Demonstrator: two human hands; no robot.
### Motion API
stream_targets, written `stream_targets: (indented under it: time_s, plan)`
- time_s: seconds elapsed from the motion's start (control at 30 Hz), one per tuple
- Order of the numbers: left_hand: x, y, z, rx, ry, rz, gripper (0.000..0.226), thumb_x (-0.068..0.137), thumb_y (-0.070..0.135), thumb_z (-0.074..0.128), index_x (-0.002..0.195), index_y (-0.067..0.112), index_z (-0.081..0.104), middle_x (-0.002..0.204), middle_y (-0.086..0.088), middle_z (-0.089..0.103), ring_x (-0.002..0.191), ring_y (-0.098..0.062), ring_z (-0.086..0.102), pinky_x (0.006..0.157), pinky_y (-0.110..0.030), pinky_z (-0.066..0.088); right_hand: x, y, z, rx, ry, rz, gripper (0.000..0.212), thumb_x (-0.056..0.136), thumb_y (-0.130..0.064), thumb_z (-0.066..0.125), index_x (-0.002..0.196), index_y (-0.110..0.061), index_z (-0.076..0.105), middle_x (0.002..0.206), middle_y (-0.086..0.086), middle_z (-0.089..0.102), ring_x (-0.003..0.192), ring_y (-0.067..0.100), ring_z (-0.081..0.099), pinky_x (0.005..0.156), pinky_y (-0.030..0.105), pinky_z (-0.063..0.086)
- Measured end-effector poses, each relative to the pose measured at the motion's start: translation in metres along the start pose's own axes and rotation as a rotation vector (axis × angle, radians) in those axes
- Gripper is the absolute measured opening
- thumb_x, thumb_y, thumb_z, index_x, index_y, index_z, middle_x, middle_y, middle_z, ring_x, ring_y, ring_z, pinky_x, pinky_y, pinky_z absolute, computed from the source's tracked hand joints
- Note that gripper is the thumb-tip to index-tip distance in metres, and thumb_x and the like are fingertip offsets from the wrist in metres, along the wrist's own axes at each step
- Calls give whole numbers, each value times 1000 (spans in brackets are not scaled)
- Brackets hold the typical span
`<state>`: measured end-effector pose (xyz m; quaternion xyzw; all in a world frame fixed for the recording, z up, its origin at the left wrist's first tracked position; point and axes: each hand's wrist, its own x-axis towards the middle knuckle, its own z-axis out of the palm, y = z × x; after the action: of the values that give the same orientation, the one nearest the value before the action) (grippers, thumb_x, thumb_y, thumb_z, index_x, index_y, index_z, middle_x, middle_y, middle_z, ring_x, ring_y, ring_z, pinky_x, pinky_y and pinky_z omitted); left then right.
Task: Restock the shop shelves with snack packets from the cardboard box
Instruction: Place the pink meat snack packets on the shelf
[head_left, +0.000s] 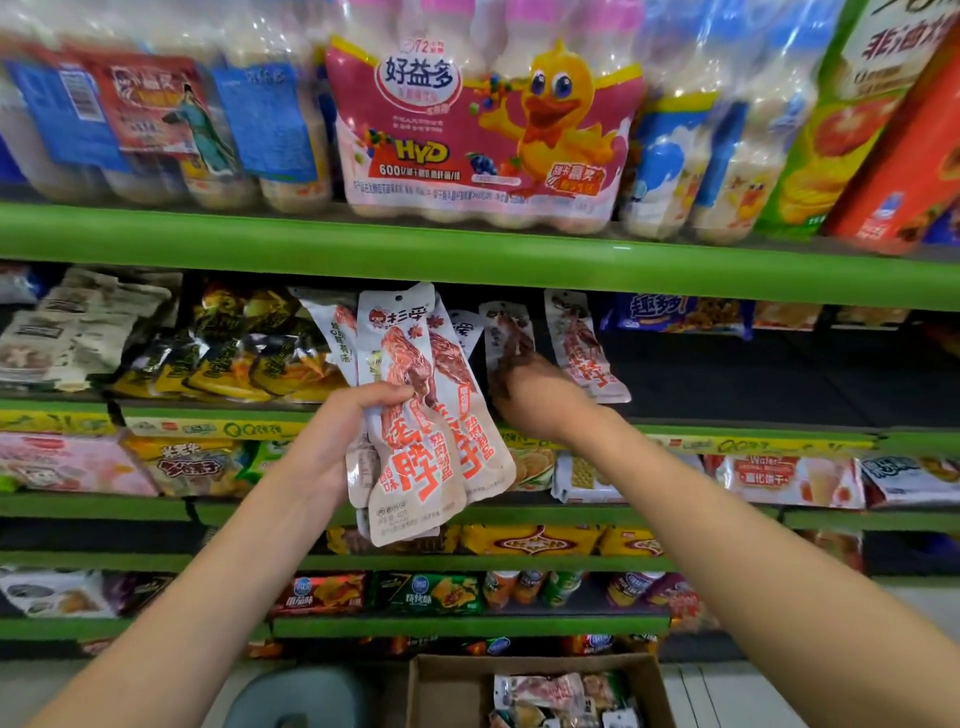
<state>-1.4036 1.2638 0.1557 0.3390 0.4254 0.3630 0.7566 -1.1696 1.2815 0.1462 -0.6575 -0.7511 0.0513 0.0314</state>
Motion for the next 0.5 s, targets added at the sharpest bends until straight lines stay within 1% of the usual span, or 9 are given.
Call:
stream_targets:
  time_s: [0.07, 0.13, 0.17, 0.23, 0.33, 0.43, 0.5]
  plan:
    - [3, 0, 1, 7, 1, -6, 24, 61, 18, 76, 82, 7, 71, 69, -8, 73, 57, -25, 70, 57, -33, 60, 3, 5, 1, -5, -5, 61, 29, 97, -26, 44, 108, -9, 66, 117, 19, 64, 106, 32, 58, 80, 35, 50]
    - [4, -1, 2, 5, -10, -5, 15, 61, 18, 75, 72, 8, 79, 75, -10, 75, 62, -27, 73, 58, -35, 60, 7, 11, 0, -2, -23, 115, 31, 96, -21, 45, 118, -11, 63, 126, 16, 60, 116, 32, 54, 86, 36, 50]
    - [5, -1, 3, 4, -16, -2, 12, 62, 18, 74, 68, 10, 80, 77, -11, 76, 64, -27, 73, 58, -36, 60, 8, 14, -1, 7, -21, 136, 31, 96, -20, 45, 121, -12, 62, 128, 15, 60, 117, 32, 54, 86, 35, 49]
    - [5, -1, 4, 4, -22, -4, 11, 63, 19, 74, 67, 10, 80, 78, -12, 76, 66, -28, 74, 59, -38, 60, 10, 16, 0, 17, -8, 156, 32, 95, -19, 45, 121, -12, 62, 128, 13, 60, 116, 31, 55, 82, 32, 46]
    - [5, 0, 5, -7, -18, -11, 21, 59, 18, 76, 76, 5, 78, 79, -14, 76, 65, -30, 73, 61, -39, 60, 10, 18, 5, 13, 24, 168, 33, 96, -24, 45, 122, -12, 62, 128, 12, 60, 116, 31, 55, 84, 33, 46]
    - [4, 0, 6, -7, -5, -11, 33, 59, 19, 76, 89, 5, 71, 77, -12, 75, 63, -28, 73, 62, -37, 60, 7, 21, 8, 32, 35, 162, 32, 97, -26, 44, 118, -13, 64, 123, 12, 62, 110, 32, 57, 79, 31, 46]
    - [5, 1, 6, -14, -3, -6, 35, 59, 19, 76, 91, 6, 70, 77, -11, 75, 63, -28, 72, 63, -37, 60, 4, 24, 7, 93, 114, 141, 30, 96, -26, 46, 112, -14, 67, 119, 11, 63, 107, 34, 59, 81, 34, 50]
